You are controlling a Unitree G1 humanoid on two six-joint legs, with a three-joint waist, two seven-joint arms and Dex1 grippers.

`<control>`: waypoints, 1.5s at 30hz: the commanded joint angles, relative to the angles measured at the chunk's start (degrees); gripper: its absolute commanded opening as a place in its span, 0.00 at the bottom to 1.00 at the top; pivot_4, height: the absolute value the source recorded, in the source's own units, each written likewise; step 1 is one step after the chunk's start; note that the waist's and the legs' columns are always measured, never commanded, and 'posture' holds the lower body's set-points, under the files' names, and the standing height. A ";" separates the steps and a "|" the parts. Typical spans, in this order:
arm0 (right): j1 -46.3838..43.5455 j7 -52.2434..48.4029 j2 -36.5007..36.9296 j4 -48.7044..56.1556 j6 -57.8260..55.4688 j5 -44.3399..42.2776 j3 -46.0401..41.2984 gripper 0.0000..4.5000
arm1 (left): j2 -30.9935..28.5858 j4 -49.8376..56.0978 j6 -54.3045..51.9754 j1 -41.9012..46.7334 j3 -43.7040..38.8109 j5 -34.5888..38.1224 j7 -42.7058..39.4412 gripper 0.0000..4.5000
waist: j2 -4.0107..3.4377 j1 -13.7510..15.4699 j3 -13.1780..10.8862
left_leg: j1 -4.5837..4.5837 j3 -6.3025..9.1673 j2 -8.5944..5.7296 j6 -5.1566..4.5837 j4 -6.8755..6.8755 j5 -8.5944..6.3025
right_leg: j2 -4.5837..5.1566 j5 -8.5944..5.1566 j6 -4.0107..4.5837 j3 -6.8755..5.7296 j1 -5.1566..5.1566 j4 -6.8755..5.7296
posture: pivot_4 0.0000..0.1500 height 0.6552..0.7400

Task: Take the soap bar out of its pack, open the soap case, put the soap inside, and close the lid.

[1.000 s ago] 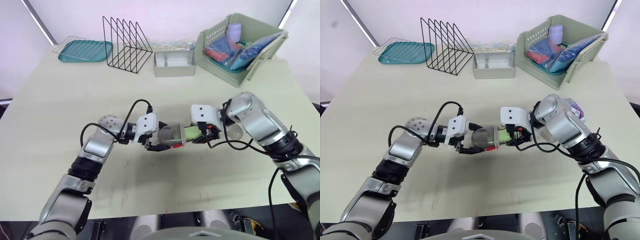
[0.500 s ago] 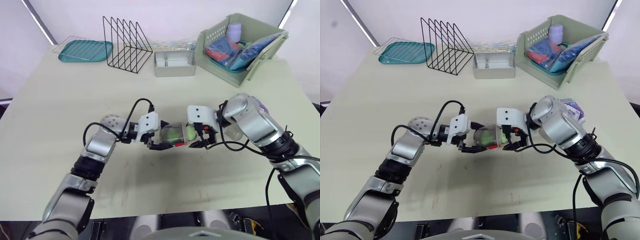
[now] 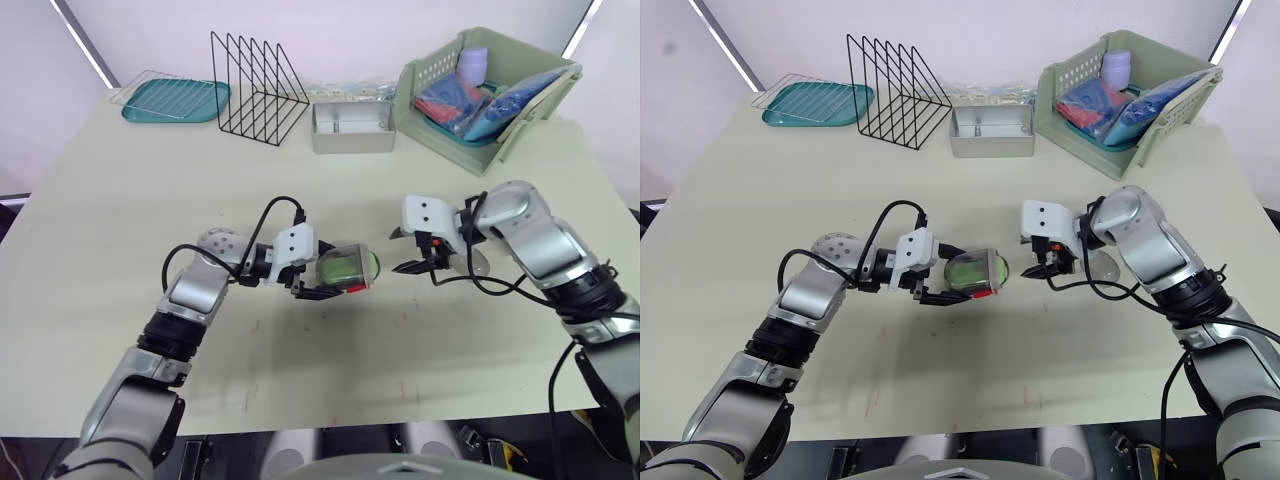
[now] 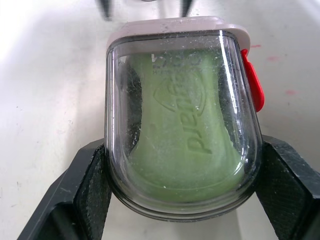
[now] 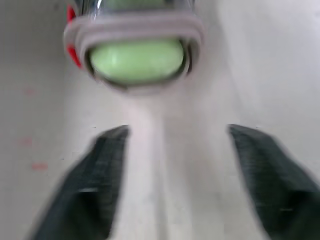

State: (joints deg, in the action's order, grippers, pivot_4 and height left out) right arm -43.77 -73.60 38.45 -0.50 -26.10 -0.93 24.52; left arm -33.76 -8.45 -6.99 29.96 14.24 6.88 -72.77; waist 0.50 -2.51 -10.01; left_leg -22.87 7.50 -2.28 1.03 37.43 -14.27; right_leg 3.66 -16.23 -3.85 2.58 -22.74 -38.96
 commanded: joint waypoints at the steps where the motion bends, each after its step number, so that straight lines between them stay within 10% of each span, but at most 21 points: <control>1: 1.19 -0.55 0.37 1.27 4.61 -1.25 -1.92 0.25 | -0.74 2.80 0.84 -0.20 -0.60 0.97 -0.36 0.77 | 0.00 -0.07 0.00 | 0.00 -0.01 0.00 0.00 0.00 0.00 | 0.00 0.00 0.00 0.01 0.00 0.00 | 1.00 1.00; 4: 2.35 -0.69 -0.16 2.31 6.60 -1.99 -2.28 0.01 | -0.98 3.09 0.87 -0.40 -0.64 0.99 -0.47 0.77 | 0.00 -0.05 0.00 | 0.00 -0.02 0.01 0.00 0.00 0.00 | -0.01 0.00 0.00 0.02 -0.01 -0.02 | 1.00 1.00; 39: 3.61 -3.65 1.13 2.36 4.97 -6.90 -6.04 0.01 | -1.83 1.60 2.90 -0.37 -0.85 -0.22 -0.19 0.77 | 0.00 0.08 0.00 | 0.00 0.00 0.00 -0.01 0.00 0.00 | 0.00 0.00 0.00 0.00 0.00 0.00 | 1.00 1.00; 45: 5.51 -1.38 1.22 2.97 -9.89 -13.72 -10.72 0.62 | -1.54 1.28 4.21 -0.31 -1.30 -0.02 0.57 0.77 | 0.00 0.12 0.00 | 0.00 0.00 0.01 -0.01 0.00 0.00 | 0.00 0.00 0.00 0.01 0.00 0.00 | 1.00 1.00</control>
State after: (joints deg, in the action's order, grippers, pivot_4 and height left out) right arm -38.35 -75.85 39.34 1.21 -30.81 -11.75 16.83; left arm -35.31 -7.99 -4.31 29.15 14.20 5.90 -72.59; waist 0.51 -2.39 -10.01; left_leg -22.87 7.50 -2.27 1.02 37.43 -14.27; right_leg 3.67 -16.23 -3.85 2.60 -22.73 -38.97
